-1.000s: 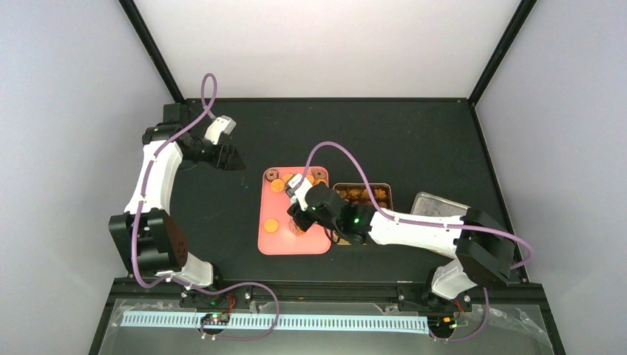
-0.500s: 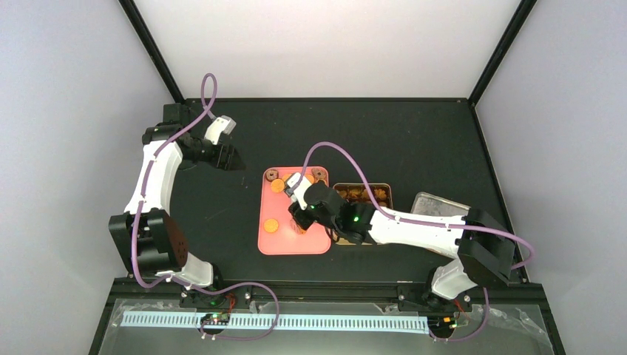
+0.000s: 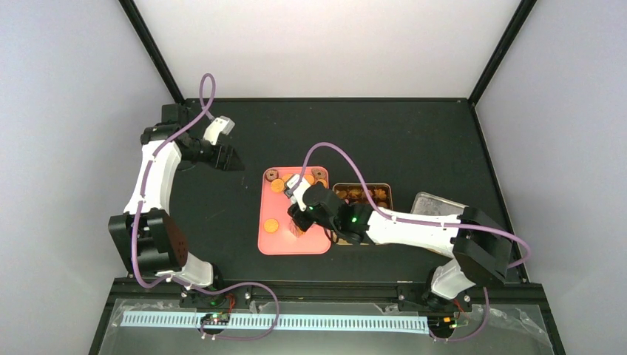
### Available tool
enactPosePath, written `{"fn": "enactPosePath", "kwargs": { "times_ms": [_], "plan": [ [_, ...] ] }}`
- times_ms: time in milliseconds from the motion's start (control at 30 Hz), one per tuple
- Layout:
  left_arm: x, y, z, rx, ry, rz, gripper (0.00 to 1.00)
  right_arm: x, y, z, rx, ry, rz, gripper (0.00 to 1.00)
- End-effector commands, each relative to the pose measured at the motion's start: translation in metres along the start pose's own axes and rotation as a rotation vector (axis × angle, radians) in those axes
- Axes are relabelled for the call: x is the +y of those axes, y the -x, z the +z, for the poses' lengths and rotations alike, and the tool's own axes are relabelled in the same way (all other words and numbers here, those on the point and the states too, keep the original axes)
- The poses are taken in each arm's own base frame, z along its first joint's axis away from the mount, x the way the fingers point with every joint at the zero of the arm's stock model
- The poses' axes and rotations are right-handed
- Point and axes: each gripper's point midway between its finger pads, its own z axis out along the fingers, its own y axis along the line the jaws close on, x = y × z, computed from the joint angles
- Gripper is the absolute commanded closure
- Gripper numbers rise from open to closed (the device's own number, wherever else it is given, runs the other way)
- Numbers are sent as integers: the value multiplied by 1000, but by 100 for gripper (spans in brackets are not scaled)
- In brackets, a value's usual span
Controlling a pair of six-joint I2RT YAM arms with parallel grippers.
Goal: Pack the cookies
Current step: Pick up the fake cookies from the plate.
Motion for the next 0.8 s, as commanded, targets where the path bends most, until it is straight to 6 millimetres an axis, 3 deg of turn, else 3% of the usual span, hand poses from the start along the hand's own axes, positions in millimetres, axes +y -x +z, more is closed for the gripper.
{"fn": "enactPosePath", "kwargs": {
  "times_ms": [0, 200, 333, 567, 767],
  "plan": [
    [-5, 14, -12, -35, -5, 31, 23, 3, -3, -2, -7, 16, 26, 62],
    [-5, 14, -11, -36, -8, 27, 23, 1, -1, -3, -6, 2, 24, 73],
    [-5, 15, -12, -38, -5, 27, 23, -3, 20, -13, -50, -17, 19, 81],
    [-4, 18, -12, -39, -2, 25, 23, -10, 63, -50, -158, -37, 16, 85],
    [-4, 18, -13, -40, -4, 24, 23, -33, 72, -92, -204, -104, 31, 85]
  ]
}}
